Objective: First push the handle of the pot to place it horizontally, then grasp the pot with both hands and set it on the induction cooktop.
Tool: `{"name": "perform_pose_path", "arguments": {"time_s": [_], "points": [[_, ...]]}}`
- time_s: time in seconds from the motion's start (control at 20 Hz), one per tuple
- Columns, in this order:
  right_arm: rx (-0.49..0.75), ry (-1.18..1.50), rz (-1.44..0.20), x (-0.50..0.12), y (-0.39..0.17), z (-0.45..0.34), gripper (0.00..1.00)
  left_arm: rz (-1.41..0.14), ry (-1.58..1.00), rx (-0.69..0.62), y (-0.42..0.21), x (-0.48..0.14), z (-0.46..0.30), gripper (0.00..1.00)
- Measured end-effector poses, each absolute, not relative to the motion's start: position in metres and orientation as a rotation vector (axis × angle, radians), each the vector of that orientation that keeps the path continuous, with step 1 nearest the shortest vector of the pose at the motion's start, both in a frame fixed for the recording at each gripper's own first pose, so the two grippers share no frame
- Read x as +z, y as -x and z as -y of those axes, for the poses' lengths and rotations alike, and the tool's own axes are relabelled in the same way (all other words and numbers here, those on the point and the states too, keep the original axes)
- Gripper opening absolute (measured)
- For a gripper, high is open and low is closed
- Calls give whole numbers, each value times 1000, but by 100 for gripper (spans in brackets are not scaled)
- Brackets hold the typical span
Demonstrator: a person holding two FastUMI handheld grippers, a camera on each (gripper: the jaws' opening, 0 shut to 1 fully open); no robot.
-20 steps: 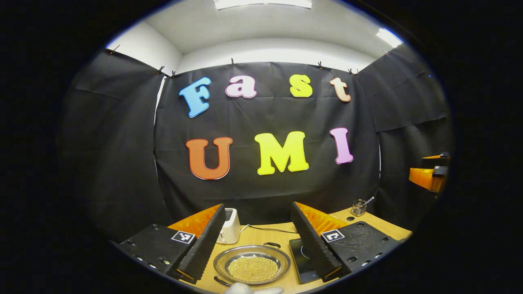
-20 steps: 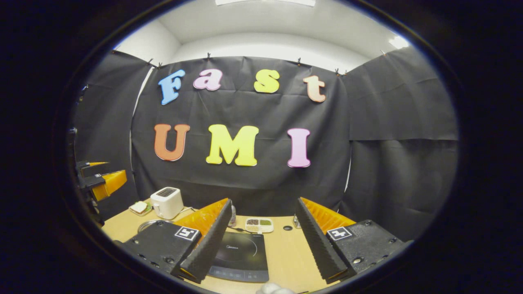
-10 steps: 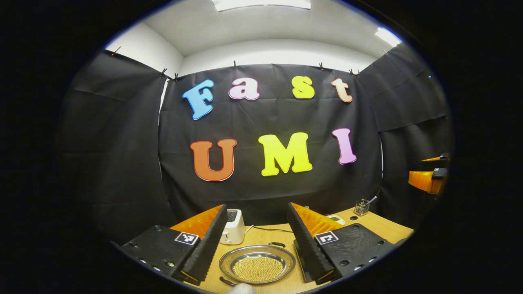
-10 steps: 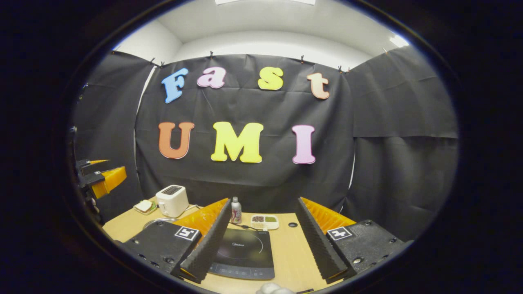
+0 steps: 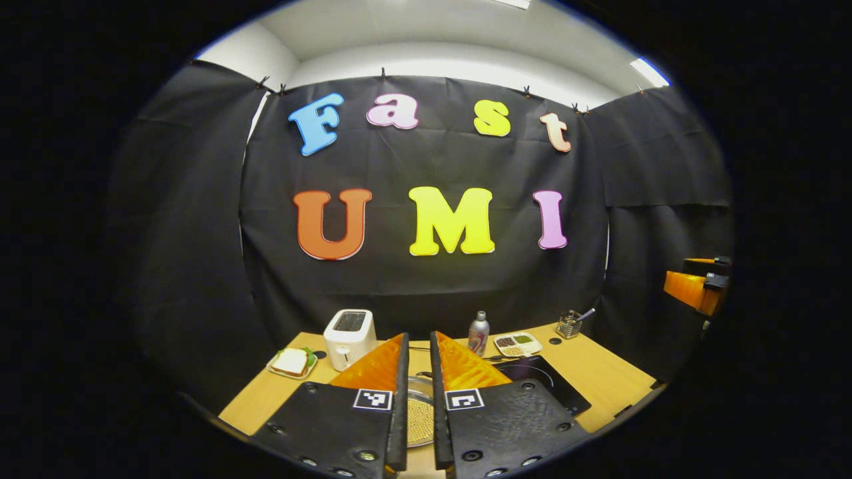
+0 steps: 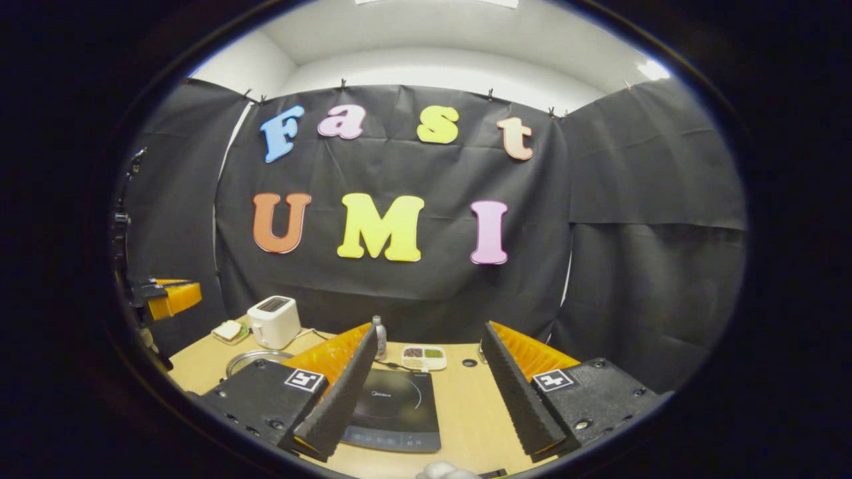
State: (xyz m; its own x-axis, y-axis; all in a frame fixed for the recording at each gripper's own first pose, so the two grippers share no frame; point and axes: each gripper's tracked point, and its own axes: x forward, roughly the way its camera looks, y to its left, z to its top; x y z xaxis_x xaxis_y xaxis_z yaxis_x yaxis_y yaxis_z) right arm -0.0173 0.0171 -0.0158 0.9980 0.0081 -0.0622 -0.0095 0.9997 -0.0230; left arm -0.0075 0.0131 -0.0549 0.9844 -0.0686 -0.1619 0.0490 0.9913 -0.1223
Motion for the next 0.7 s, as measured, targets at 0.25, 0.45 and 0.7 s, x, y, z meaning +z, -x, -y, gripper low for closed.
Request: {"name": "perform_pose_path", "arguments": {"time_s": [0.25,0.45,0.7], "points": [[6,31,-74,-19,16,-10,97,-291,151,-63,7,-104,-14,0],[8,19,-92,-25,12,-11,97,-464,146,-78,19,-174,-9,0],[26,18,-107,-30,11,-18,97,-669,189,-74,42,-258,-5,0]]}}
